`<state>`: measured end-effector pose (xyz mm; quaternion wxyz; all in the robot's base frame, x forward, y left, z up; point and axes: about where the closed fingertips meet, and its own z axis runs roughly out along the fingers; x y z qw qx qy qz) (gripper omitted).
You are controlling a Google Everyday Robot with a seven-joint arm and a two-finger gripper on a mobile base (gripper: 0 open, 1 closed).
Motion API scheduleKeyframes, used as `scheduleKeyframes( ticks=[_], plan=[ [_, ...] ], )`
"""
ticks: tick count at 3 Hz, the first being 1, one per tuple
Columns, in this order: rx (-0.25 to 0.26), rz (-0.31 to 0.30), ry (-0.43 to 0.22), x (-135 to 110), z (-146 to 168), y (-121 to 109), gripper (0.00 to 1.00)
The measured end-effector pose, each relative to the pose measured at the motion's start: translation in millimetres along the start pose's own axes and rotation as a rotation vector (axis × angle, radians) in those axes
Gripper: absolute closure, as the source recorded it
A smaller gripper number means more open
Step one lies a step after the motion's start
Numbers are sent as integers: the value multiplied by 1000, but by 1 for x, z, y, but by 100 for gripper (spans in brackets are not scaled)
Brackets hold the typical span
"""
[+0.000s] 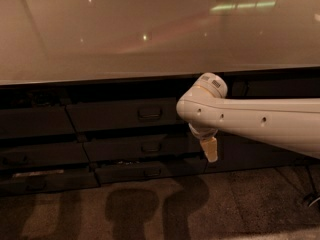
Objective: Open top drawer
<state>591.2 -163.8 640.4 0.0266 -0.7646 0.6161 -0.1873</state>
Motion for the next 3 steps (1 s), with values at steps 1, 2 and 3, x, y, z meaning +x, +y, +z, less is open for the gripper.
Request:
scheduleKeyframes(
  ticks=[1,2,3],
  plan=[
    [0,0,0,0,0,0,0],
    [75,3,-30,6,-4,2,0],
    [213,1,-25,33,-17,32,0]
  ],
)
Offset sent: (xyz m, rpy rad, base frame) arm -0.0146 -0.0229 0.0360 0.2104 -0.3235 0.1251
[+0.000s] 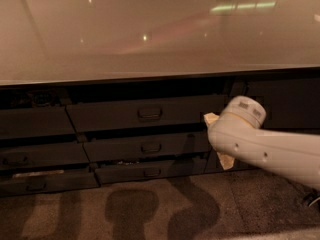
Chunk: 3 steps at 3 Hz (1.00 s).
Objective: Open top drawer
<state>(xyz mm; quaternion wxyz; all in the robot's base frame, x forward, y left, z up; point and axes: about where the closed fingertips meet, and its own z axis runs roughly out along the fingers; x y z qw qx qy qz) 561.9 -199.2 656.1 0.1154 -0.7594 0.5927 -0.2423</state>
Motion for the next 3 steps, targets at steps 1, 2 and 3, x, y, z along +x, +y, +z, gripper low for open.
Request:
scheduleKeyframes(
  ticks=[1,2,3],
  plan=[
    [54,-11,-16,5,1,1,0],
    [54,-10,-20,3,0,-1,0],
    [48,24,-26,16,2,-11,0]
  ],
)
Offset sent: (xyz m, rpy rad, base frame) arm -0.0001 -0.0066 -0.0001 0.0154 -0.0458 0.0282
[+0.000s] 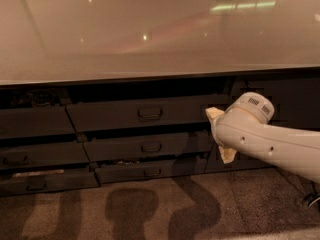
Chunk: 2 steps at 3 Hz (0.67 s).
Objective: Open top drawer
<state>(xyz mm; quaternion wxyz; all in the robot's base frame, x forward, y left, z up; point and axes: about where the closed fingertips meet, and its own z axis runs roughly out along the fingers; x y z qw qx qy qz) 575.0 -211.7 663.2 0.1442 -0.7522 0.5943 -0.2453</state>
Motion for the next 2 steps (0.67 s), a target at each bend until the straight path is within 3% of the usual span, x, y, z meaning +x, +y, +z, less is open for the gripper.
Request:
scheduleKeyframes(
  ticks=[1,2],
  plan=[
    [-55,87,16,37,14,-18,0],
    [1,128,24,52,0,-53,0]
  ],
)
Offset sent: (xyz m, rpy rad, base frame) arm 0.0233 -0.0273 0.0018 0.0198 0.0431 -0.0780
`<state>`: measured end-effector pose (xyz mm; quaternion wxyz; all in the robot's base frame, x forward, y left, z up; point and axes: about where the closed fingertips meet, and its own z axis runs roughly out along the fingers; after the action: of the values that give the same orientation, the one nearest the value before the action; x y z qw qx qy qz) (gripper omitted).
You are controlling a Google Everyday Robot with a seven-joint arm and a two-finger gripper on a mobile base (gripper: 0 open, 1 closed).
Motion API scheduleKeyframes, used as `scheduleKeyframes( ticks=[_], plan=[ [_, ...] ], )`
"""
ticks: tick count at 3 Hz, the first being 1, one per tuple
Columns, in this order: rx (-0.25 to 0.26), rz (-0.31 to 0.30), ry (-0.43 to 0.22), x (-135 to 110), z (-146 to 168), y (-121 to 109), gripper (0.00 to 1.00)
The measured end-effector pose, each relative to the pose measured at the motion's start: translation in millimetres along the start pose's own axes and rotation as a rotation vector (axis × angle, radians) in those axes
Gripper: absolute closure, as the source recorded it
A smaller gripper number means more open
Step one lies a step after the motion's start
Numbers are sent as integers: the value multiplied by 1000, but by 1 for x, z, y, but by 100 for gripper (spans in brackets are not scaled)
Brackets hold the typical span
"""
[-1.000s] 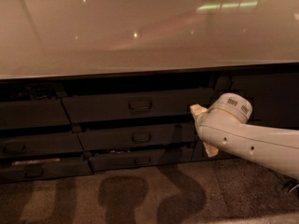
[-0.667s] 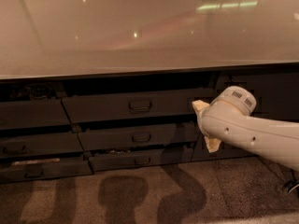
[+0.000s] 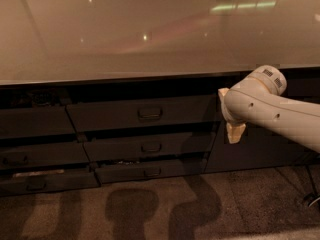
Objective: Open top drawer
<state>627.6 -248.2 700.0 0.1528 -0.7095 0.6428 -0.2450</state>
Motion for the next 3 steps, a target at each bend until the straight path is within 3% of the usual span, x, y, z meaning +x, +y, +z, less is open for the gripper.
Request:
scheduleKeyframes(
  ticks=[1,2,3],
  plan=[
    [0,0,0,0,0,0,0],
    [-61,37,42,21,30,-11,0],
    [-61,38,41,21,30,-11,0]
  ],
)
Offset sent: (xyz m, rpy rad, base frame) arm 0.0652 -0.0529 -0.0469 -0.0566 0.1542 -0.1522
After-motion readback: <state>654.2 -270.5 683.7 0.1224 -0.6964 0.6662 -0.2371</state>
